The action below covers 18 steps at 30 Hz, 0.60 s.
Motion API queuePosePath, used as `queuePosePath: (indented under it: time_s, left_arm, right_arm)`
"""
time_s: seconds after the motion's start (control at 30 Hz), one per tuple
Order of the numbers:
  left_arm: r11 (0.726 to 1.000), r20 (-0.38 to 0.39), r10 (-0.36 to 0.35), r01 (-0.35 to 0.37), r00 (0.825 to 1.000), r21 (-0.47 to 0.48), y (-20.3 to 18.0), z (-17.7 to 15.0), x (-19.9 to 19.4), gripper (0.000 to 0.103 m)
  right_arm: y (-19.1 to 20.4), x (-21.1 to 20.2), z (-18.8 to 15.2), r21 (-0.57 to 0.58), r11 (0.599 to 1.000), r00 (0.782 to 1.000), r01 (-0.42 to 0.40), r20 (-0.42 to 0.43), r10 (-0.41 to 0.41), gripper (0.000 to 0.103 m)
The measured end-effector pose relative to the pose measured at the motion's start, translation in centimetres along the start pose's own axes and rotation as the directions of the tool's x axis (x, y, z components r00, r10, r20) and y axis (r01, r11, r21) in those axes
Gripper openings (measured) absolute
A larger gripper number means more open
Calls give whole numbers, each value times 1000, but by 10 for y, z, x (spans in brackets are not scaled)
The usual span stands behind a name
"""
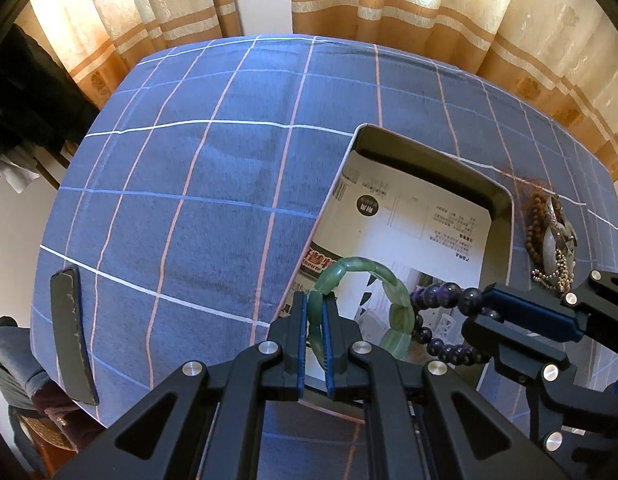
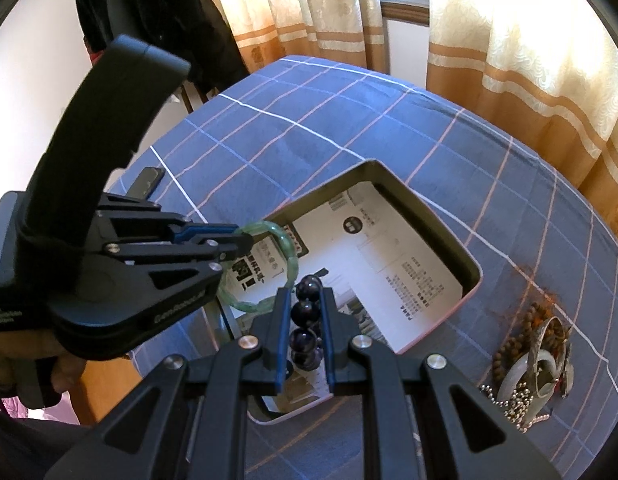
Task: Organize jewelry
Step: 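Lift and carry the bangle and bead bracelet over the open tin box with both tools, then open both tools to drop the bangle and bracelet into the tin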
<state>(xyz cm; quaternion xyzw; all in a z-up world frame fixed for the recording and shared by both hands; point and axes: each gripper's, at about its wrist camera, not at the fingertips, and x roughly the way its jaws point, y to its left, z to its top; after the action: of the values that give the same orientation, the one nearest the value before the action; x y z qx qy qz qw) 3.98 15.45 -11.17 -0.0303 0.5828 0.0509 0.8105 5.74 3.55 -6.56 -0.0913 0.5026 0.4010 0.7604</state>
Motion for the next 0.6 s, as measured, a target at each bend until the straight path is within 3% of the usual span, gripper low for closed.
queuePosePath:
  time_s: [0.6]
  left_arm:
    - [1000,-40,-16,17,999,26,-3,-3,8,8]
  right_arm:
    - [1,15,-7,-3,999,999,32,-25,-32,17]
